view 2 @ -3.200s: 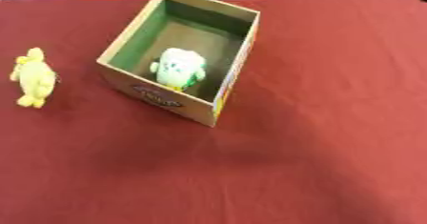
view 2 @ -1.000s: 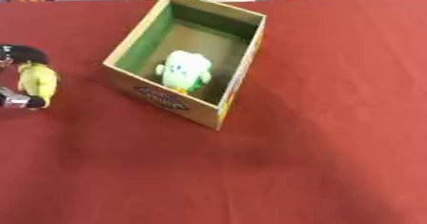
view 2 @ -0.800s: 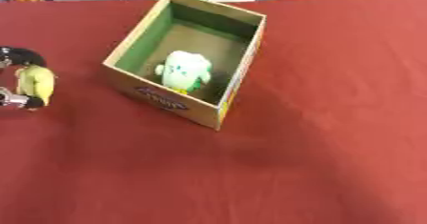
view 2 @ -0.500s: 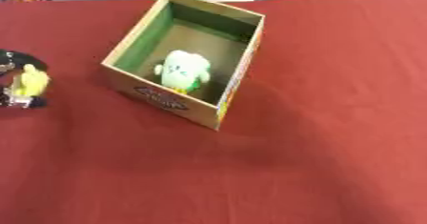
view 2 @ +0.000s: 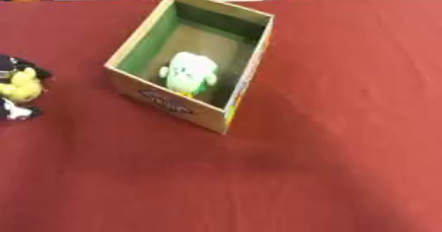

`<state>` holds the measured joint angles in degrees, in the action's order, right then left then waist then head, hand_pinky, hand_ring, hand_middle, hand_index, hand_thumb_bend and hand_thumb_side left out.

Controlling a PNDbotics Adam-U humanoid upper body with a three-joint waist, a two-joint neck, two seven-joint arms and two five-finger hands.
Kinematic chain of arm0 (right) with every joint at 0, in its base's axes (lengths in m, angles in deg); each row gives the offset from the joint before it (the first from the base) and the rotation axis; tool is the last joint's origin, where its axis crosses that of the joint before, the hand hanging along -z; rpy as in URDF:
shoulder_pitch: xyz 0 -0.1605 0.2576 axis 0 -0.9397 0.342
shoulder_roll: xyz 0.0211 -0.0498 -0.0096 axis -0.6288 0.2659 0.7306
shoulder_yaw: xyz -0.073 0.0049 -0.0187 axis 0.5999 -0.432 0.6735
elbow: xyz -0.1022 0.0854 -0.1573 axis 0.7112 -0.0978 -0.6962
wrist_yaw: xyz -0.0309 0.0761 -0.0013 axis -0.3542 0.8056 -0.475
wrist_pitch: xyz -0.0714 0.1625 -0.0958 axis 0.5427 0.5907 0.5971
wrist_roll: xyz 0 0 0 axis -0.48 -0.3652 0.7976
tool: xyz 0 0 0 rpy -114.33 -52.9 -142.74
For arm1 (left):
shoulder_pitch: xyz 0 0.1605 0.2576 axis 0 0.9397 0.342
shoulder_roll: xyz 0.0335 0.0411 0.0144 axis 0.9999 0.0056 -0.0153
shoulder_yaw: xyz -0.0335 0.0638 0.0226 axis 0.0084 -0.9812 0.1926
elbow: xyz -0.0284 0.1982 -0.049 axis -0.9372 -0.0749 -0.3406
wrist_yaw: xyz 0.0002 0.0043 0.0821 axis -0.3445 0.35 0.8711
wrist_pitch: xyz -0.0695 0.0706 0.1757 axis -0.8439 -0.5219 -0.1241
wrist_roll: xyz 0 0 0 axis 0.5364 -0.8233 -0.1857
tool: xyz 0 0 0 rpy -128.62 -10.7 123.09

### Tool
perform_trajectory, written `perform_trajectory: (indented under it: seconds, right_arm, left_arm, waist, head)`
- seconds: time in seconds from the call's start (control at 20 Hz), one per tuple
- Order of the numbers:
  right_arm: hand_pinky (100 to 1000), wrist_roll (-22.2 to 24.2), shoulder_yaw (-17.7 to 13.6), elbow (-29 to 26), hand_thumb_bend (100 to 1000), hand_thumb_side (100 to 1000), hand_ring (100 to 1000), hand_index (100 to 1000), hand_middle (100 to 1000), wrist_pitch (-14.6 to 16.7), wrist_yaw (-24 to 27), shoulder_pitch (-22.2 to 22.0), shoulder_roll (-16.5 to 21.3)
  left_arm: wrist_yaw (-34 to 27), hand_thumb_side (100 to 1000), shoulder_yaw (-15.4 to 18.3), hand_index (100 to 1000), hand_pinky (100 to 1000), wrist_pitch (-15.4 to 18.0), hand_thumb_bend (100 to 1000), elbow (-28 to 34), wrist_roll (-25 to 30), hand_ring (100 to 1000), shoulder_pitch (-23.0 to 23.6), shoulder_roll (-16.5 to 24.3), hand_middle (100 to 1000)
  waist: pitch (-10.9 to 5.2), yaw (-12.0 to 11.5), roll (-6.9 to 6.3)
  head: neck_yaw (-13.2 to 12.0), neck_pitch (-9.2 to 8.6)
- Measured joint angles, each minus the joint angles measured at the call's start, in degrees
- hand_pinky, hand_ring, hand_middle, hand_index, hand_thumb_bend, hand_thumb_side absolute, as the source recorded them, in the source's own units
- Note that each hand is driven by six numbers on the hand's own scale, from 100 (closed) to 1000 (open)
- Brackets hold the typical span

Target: Pick up objects on the table and place them in the box.

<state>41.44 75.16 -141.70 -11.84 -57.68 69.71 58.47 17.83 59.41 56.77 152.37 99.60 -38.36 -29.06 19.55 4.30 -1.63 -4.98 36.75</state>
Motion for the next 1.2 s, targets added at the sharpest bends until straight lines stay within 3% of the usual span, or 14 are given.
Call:
perform_trajectory:
  seconds: [0.15, 0.2, 0.3, 0.65, 0.95, 1.2]
  right_arm:
    - [953, 0.0, 0.0, 0.0, 394, 820, 937, 935, 567, -0.2, 0.0, 0.0, -0.2]
    - [953, 0.1, 0.0, 0.0, 393, 819, 937, 936, 566, -0.3, 0.0, 0.0, -0.4]
    - [954, 0.1, 0.0, 0.0, 392, 819, 937, 936, 565, -0.3, 0.0, 0.0, -0.4]
    - [955, 0.2, -0.3, 0.0, 390, 818, 938, 936, 563, -0.7, 0.1, 0.2, -0.5]
    - [956, 0.3, -0.3, 0.0, 386, 817, 938, 936, 562, -1.0, 0.5, 0.3, -0.9]
    - [956, 0.2, -0.3, 0.0, 384, 818, 938, 936, 561, -1.2, 0.6, 0.3, -0.9]
  left_arm:
    - [0.0, 417, 0.1, 1000, 624, -0.5, 100, -0.5, -0.5, 794, 0.0, -0.3, 883]
    - [-0.1, 322, 0.1, 1000, 625, -0.8, 100, -0.7, -0.7, 799, 0.0, -0.4, 888]
    - [-0.5, 244, 0.4, 1000, 624, -1.4, 100, -1.2, -0.8, 801, -0.2, -0.5, 891]
    - [-2.8, 270, 0.5, 981, 576, -2.3, 100, -1.8, -0.2, 782, -0.4, -0.5, 866]
    - [-5.0, 312, 0.7, 860, 449, -2.2, 100, -1.5, -1.4, 683, -0.4, -0.7, 779]
    - [-5.1, 351, 0.7, 747, 353, -4.0, 100, 0.2, -6.6, 611, -0.2, -0.9, 719]
  waist:
    - [0.0, 0.0, -0.01]
    - [0.0, 0.0, -0.02]
    - [0.0, 0.0, -0.03]
    - [0.0, 0.0, -0.06]
    - [0.0, 0.0, -0.09]
    - [0.0, 0.1, -0.24]
  head:
    - [0.0, -0.04]
    - [0.0, -0.05]
    - [0.0, -0.07]
    - [0.0, -0.11]
    - [0.0, -0.46]
    - [0.1, -0.51]
